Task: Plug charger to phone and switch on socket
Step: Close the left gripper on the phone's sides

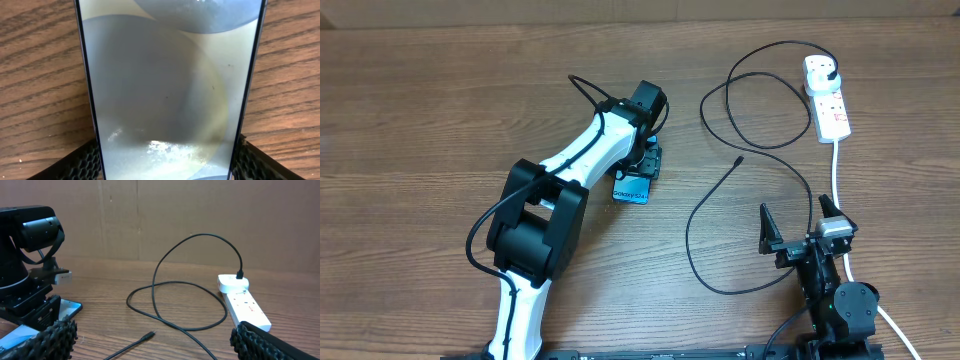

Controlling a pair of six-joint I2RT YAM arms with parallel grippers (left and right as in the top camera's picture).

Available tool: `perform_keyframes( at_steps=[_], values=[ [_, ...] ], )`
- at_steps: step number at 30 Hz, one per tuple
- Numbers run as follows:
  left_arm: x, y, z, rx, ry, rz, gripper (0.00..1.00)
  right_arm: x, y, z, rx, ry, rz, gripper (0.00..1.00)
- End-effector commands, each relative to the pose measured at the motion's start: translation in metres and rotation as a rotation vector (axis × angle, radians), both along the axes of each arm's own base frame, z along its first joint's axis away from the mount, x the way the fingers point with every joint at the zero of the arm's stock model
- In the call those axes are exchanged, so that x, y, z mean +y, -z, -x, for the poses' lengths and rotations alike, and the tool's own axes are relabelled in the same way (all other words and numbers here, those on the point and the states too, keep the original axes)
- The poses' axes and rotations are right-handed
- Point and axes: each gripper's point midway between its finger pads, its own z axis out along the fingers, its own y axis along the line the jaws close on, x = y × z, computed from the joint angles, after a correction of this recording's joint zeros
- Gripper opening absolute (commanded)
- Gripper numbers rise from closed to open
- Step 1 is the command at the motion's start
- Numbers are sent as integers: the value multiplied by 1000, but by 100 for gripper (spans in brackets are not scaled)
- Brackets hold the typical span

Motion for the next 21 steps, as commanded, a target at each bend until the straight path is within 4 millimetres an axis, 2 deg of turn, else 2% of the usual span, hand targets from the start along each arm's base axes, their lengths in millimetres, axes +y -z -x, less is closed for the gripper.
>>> perform_keyframes(
  at_steps=[1,3,7,14,21],
  values=[
    [23,54,37,158,11,-119,72,-1,4,-1,5,6,-5,100],
    [23,54,37,158,10,-119,72,-1,4,-1,5,6,-5,100],
    [26,54,35,148,9,-137,80,-1,4,-1,5,6,-5,100],
    [30,54,34,138,12,-163,80,-1,3,-1,5,6,-5,100],
    [30,54,35,141,4,-161,74,-1,3,-1,5,6,-5,100]
  ],
)
